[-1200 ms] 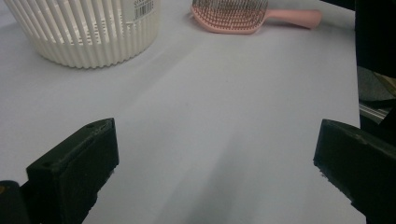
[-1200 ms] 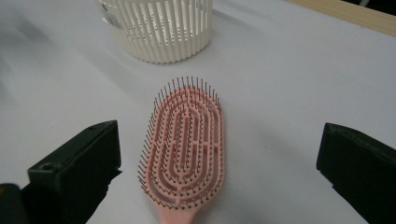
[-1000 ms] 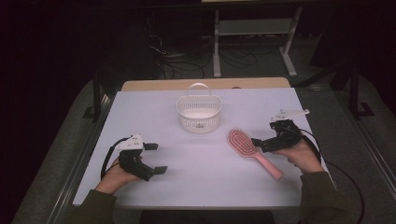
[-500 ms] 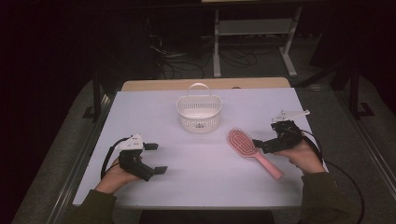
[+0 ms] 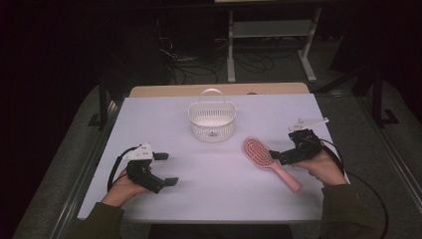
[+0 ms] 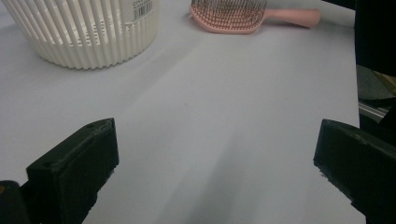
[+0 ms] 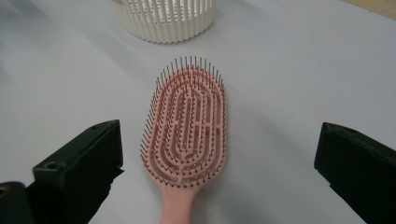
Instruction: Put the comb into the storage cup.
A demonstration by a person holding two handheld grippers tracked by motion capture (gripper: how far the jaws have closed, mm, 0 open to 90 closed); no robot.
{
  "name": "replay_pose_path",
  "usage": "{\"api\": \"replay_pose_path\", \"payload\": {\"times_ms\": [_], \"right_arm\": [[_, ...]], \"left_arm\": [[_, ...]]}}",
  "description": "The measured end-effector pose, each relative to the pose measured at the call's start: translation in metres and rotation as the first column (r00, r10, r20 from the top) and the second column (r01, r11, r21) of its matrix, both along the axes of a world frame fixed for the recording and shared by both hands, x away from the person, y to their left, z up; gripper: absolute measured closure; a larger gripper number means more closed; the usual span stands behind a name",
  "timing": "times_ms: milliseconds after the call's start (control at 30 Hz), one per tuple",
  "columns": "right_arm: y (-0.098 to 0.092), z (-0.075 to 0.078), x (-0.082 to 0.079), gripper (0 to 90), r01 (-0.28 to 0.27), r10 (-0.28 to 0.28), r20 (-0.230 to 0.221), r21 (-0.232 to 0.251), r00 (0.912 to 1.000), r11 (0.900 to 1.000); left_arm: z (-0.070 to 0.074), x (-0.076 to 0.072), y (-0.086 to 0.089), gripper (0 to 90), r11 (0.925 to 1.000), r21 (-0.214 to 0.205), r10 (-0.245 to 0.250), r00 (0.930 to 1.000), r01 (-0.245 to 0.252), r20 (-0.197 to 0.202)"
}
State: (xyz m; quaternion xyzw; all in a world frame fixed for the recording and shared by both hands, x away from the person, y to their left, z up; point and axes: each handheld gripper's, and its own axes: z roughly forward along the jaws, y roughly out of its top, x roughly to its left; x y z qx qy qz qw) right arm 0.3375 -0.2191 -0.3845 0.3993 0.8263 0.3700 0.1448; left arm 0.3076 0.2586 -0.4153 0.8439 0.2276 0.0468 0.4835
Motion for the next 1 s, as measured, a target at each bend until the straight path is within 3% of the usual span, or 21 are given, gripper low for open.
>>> {"api": "replay_pose_path", "payload": {"times_ms": [1000], "right_arm": [[0.0099, -0.0097, -0.0005, 1.0, -0.048, 0.038, -0.089, -0.115, 0.9953, 0.9922]], "left_arm": [[0.0004, 0.0001, 0.0004, 0.0, 1.0000, -0.003, 0.002, 1.0000, -0.002, 0.005]]}}
